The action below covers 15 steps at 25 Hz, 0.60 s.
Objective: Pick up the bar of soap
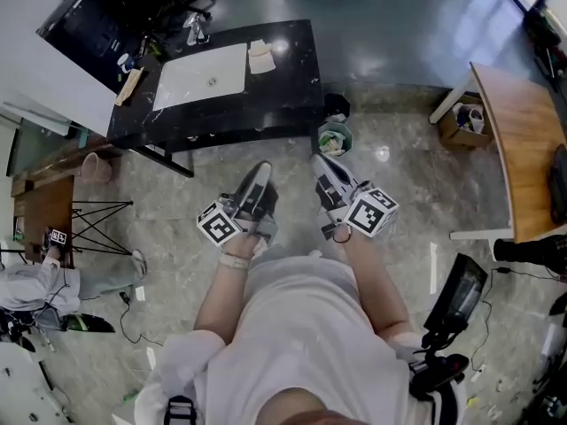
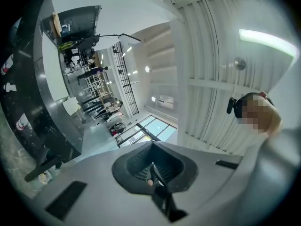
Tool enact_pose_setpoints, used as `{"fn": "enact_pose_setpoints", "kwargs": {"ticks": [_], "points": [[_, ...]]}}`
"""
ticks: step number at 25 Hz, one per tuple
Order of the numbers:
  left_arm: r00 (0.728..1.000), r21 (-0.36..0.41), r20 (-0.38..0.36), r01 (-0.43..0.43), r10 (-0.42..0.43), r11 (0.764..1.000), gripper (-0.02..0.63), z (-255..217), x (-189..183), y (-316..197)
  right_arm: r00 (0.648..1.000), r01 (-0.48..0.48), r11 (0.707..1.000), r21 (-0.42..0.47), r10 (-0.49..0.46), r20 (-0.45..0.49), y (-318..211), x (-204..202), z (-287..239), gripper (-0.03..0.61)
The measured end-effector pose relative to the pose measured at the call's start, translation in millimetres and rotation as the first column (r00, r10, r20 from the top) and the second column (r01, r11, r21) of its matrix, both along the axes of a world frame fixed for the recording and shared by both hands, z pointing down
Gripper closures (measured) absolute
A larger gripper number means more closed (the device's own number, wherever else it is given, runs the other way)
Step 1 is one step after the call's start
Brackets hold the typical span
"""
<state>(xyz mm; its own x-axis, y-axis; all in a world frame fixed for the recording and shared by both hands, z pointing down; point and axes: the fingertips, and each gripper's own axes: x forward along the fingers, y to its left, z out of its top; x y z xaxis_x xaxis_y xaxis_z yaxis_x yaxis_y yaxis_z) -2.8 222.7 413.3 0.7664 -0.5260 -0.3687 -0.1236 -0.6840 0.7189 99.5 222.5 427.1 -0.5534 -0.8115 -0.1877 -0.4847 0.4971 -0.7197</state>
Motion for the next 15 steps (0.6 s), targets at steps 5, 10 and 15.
{"fn": "enact_pose_setpoints", "kwargs": {"ticks": [5, 10, 15], "points": [[0.999, -0.019, 0.013, 0.029, -0.029, 0.999, 0.607, 9, 20, -12, 1.000, 0.005, 1.000, -0.023, -0.005, 0.017, -12, 26, 9, 0.557], [0.999, -0.030, 0.015, 0.042, -0.042, 0.999, 0.607, 19, 13, -33, 1.000, 0.005, 1.000, -0.030, -0.005, 0.018, -35, 23, 22, 0.557], [0.999, -0.045, 0.003, 0.053, -0.053, 0.998, 0.607, 27, -2, -75, 1.000, 0.000, 0.999, -0.053, 0.001, 0.008, -76, 13, 25, 0.557]]}}
